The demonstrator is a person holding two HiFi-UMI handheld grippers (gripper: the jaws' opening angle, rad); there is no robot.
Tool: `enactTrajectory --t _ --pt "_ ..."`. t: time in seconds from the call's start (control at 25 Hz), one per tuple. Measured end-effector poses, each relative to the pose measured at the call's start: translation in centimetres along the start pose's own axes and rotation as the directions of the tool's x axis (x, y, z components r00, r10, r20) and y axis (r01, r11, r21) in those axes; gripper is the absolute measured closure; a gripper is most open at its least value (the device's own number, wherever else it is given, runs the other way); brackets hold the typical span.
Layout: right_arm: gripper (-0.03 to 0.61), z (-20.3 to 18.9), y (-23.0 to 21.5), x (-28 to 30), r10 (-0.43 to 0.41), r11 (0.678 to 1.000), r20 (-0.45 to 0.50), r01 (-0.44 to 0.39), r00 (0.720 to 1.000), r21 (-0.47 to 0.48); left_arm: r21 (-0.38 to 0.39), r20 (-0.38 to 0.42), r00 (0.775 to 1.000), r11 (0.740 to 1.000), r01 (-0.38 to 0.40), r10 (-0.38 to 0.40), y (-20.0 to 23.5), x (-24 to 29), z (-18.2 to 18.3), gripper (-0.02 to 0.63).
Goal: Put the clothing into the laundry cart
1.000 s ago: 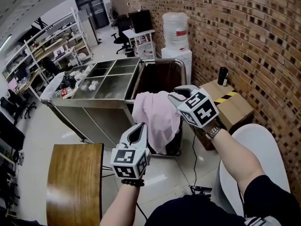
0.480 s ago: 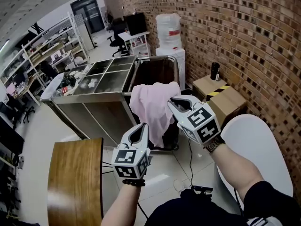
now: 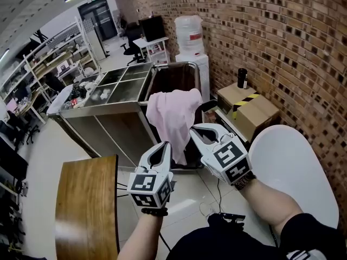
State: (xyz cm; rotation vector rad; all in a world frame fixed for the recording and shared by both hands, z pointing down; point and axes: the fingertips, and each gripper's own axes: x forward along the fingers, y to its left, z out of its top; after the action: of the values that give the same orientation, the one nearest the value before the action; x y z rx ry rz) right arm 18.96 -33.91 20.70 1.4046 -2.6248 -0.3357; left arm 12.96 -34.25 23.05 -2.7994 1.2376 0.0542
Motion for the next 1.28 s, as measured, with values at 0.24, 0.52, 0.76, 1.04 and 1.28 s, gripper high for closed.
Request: enactTrajectory --t 0.24,0.52,0.76,1.04,1.28 --pt "0.577 -0.3 1.9 -1.8 -0.025 0.999 0.05 0.024 0.998 0.021 0.0 0.011 1.0 1.0 0.003 -0.003 -1.3 -1.4 -0.2 0.612" --pt "0.578 -0.2 3.0 -3.3 -0.032 0.999 0.083 0.031 0.996 0.013 0.002 0.029 1.0 1.0 0.008 -0.008 -2.5 -2.2 0.5 0.612" --pt "0.578 -1.0 3.5 -4.1 -0.034 0.999 0.072 0.033 0.997 0.016 0.003 0.037 0.999 1.0 0.015 -0.015 -3.4 -2.4 1.0 0.612" --pt "0.578 -1.5 4.0 -4.5 -0.028 1.0 0.069 0.028 0.997 0.009 0.002 0.032 0.999 1.0 0.026 -0.026 -3.9 -2.3 0.3 0.612" --pt "0.578 -1.2 4.1 -4.5 -0.026 1.0 0.071 0.025 0.997 0.013 0.003 0.027 0.999 1.0 0.025 -0.025 -4.1 -2.3 0.6 0.612"
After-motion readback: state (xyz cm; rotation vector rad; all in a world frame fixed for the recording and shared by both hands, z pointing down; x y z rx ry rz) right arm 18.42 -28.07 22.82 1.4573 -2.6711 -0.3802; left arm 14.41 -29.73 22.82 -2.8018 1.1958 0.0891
